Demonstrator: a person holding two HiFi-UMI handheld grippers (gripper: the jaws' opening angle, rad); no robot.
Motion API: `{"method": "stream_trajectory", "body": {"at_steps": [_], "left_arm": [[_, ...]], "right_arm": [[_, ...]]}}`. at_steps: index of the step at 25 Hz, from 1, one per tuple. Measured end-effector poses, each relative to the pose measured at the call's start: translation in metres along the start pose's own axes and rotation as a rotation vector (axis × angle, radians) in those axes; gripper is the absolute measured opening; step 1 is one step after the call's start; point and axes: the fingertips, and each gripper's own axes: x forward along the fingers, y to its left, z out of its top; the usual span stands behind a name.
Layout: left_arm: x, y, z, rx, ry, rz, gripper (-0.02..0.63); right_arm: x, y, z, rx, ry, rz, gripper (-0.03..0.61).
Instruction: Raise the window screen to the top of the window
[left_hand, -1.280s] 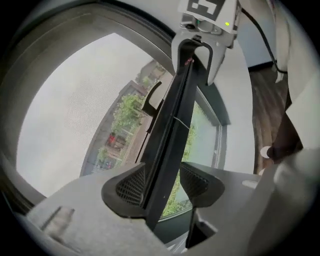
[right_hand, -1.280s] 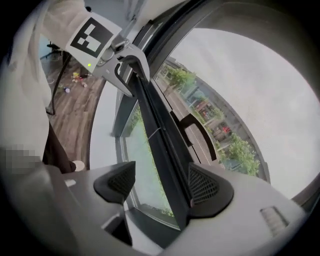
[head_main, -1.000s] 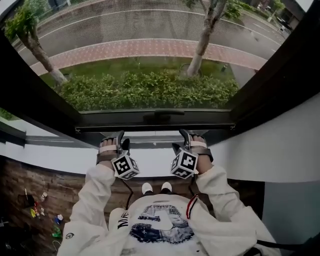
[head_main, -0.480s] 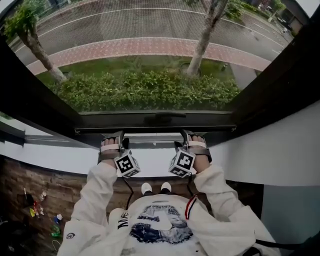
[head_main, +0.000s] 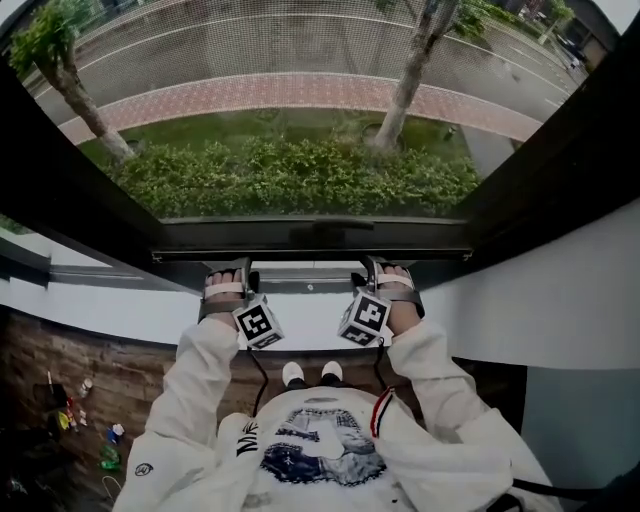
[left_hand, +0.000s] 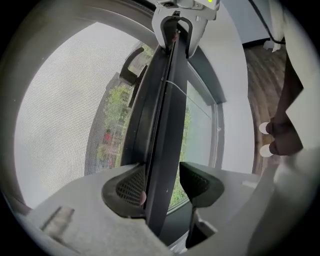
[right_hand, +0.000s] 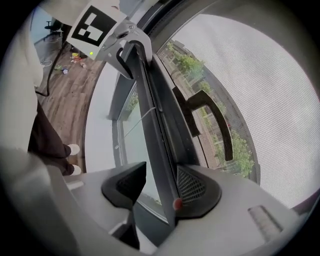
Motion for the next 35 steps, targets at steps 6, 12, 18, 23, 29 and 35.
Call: {"method": "stream_trajectory", "body": {"at_steps": [6, 12, 18, 23, 29, 35], "left_arm": [[-0.004, -0.001, 0.002, -0.007, -0.014, 0.003, 0.213], [-0.012, 0.008, 0.004, 0.004, -0.023, 0.011, 0.213], [-0.021, 0.034, 0.007, -0.008, -0.031, 0.061, 0.212], [-0.033, 0.043, 0.008, 0.006, -0.023, 0.069, 0.21], [-0.044, 0.054, 0.014, 0.024, -0.027, 0.106, 0.21], [-0.042, 0.051, 0.013, 0.044, -0.022, 0.073, 0.21]], "right_arm": [[-0.004, -0.003, -0.002, -0.032, 0.023, -0.039, 0.175], [-0.013, -0.015, 0.001, -0.022, 0.004, -0.068, 0.166], [-0.027, -0.038, 0.011, 0.006, -0.037, -0.116, 0.163], [-0.042, -0.049, 0.014, 0.01, -0.045, -0.151, 0.16], [-0.057, -0.065, 0.013, 0.031, -0.073, -0.229, 0.126], [-0.058, -0.067, 0.012, 0.054, -0.094, -0.199, 0.094]]}}
